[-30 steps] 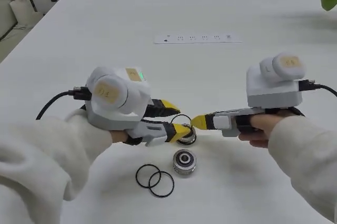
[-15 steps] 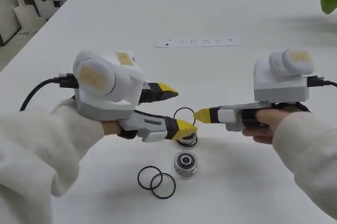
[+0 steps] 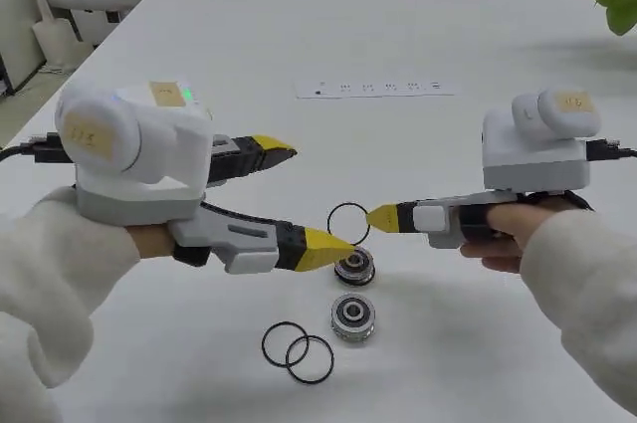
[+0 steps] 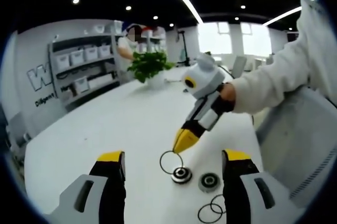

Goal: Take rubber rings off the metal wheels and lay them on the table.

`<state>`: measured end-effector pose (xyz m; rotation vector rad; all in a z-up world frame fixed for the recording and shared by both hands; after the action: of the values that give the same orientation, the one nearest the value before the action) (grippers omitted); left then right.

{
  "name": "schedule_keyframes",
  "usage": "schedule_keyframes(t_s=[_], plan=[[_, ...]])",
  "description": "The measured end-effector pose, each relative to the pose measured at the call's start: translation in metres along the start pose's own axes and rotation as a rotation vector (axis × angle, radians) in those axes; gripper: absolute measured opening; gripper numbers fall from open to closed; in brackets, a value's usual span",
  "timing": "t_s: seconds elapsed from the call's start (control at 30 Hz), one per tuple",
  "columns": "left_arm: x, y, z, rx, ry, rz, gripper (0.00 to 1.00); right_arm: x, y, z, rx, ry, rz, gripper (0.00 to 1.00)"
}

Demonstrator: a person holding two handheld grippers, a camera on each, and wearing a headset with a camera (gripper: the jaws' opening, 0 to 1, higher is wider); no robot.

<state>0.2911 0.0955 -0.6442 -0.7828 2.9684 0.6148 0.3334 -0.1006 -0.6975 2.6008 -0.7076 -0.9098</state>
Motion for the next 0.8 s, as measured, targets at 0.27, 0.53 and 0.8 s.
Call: schedule_keyframes(t_s=[0.27, 0.53, 0.8], plan=[[0.001, 0.012, -0.004, 0.024, 0.029, -0.025, 0.87, -0.011, -0.001, -0.004, -0.003, 0.018, -0.031, 0.0], [0.005, 0.018, -0.003, 0.019, 0.036, -0.024, 0.9, -0.018, -0.001, -0.006, -0.006, 0.022, -0.06, 0.0], [0.007, 0.036, -0.001, 0.038, 0.056, -0.056, 0.92, -0.028, -0.002, -0.007, -0.016, 0.018, -0.093, 0.0]])
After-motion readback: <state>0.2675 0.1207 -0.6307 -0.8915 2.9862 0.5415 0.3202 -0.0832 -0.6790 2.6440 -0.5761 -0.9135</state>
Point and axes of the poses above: the centre of the closed fingertips' face, and the gripper's own axes: y roughly backward along the fingers, x roughly to its right, z roughly out of its underside, the point moved 10 cm from there along y, roughly backward along the fingers
